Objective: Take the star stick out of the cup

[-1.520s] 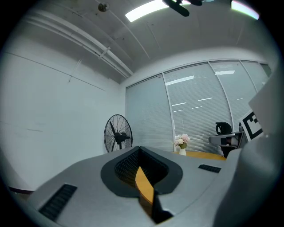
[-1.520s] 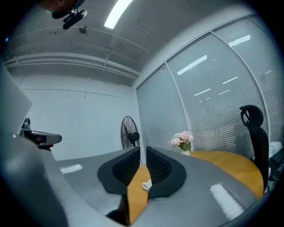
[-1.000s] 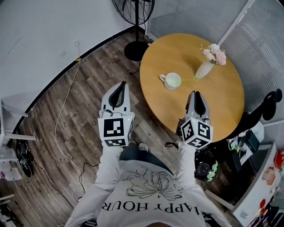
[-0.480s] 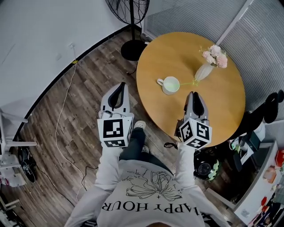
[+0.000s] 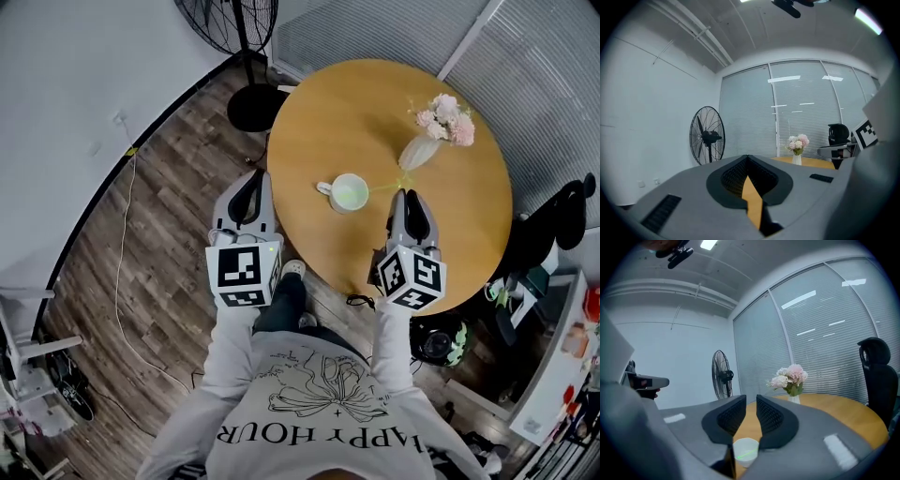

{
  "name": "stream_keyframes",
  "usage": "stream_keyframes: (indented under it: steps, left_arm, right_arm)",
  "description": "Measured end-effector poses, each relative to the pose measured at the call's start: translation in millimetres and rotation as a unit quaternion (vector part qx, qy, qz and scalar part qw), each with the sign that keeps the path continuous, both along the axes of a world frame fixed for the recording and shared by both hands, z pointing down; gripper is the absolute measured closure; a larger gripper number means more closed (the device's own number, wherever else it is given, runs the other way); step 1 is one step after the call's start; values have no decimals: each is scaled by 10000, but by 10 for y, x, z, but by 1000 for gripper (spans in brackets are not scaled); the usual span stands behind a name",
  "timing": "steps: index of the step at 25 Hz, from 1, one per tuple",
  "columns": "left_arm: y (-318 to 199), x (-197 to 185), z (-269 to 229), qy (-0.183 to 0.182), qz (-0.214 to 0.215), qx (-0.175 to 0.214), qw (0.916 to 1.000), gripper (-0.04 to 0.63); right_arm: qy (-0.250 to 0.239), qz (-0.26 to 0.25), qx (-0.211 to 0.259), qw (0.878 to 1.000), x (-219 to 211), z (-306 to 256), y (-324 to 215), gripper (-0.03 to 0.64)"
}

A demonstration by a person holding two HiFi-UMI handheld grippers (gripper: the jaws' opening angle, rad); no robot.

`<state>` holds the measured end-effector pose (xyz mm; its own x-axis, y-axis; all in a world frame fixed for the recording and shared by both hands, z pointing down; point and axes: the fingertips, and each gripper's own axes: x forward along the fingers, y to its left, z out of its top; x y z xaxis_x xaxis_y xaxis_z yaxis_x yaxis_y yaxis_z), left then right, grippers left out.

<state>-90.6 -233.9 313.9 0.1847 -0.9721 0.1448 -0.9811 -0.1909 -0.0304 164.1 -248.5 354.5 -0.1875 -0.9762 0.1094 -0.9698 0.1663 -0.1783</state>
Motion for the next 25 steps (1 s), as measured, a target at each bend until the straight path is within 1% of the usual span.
stream_keyframes:
  steps: [4, 10, 16, 25]
  left_arm:
    - [-332, 74, 92, 8, 255, -99, 9996, 589]
    - [-746, 46, 271, 31, 454, -283, 9986, 589]
    - [-924, 40, 468, 52, 544, -468, 9974, 589]
    - [-1111, 124, 780, 59, 732, -743, 9945, 589]
  right_arm:
    - [38, 178, -112, 9998, 25, 84, -211, 554]
    - [97, 307, -336, 9989, -46, 262, -524, 548]
    - [113, 366, -587, 9975, -62, 476, -662, 528]
    - [-40, 448, -974, 9942, -47, 858, -787, 525]
